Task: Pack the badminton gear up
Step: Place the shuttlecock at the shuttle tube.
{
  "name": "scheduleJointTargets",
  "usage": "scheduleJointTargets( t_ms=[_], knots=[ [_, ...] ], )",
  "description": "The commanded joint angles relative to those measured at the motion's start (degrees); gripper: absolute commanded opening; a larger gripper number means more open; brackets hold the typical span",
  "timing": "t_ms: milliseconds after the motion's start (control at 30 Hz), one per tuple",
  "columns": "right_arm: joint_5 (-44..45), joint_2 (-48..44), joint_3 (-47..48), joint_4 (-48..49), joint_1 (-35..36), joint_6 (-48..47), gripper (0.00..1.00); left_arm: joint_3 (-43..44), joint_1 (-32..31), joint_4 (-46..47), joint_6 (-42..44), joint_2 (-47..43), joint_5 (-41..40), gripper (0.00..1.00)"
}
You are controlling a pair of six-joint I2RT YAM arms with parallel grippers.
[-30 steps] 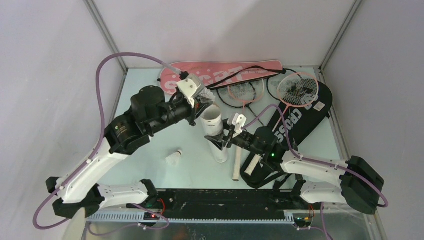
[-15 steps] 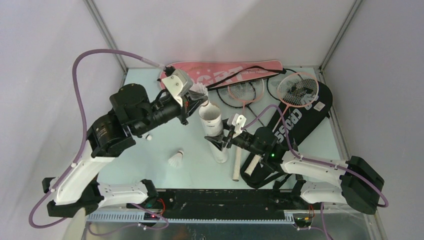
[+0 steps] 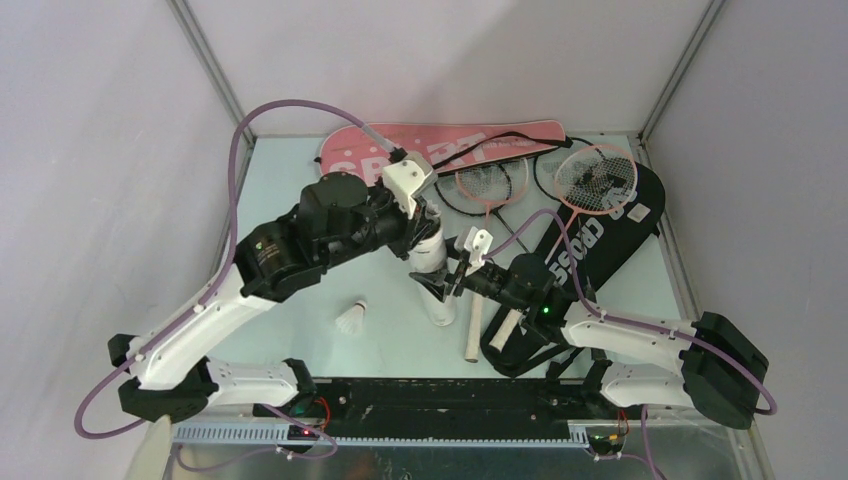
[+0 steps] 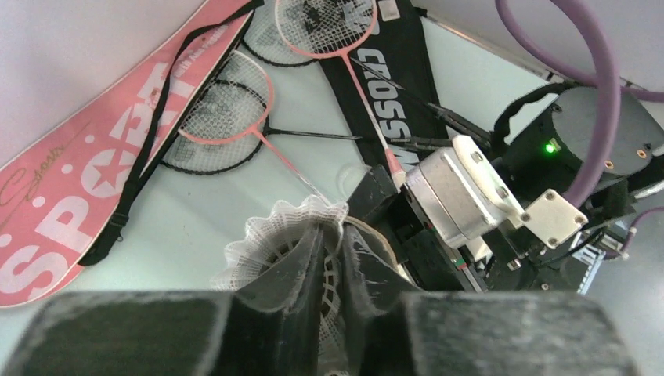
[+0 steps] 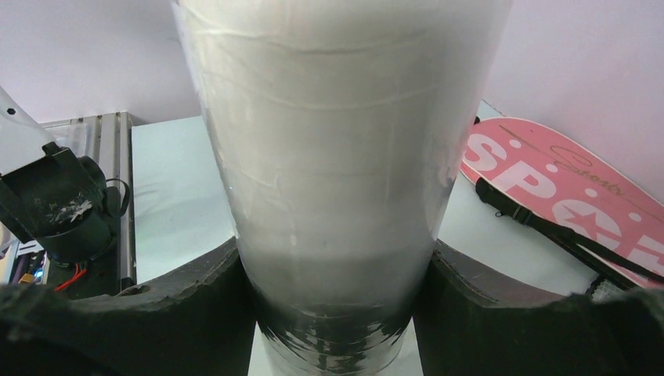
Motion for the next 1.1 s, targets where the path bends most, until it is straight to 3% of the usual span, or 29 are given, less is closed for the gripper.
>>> scheduleJointTargets(
  t_ms=[0,133,333,500,833,967,1067],
  knots=[
    [-0.19,-1.41,0.87,1.97,0.53,-1.09,0.63,1.02,-0.22,0.02,-2.98,0.45,-2.74,0.3],
    [-0.19,-1.68,0.89,1.82,0.69,-1.03,0.63,2.19,-0.19,-0.75,-3.35,0.61,-2.2,0.53],
    [0.31,-2.0,0.93,1.37,0.89,-0.83,0.63,4.53,-0.25,-0.88,-3.02,-0.55,0.63,0.74],
    [0.64,-2.26,0.93,0.87,0.95,-0.83,0.63,3.93,-0.25,1.05,-3.15,-3.6,1.97,0.98],
    [1.1,-2.25,0.92,0.66,0.94,-0.72,0.63,0.69,-0.25,3.42,-3.87,-8.04,-4.18,0.98],
    [0.43,-2.32,0.94,0.38,1.02,-0.69,0.62,-0.54,-0.19,2.52,-4.63,-8.98,-13.92,0.98],
    [0.82,-2.37,0.88,-0.35,1.04,-0.88,0.62,-4.47,-0.17,1.99,-8.81,-12.03,-27.3,0.98]
  ],
)
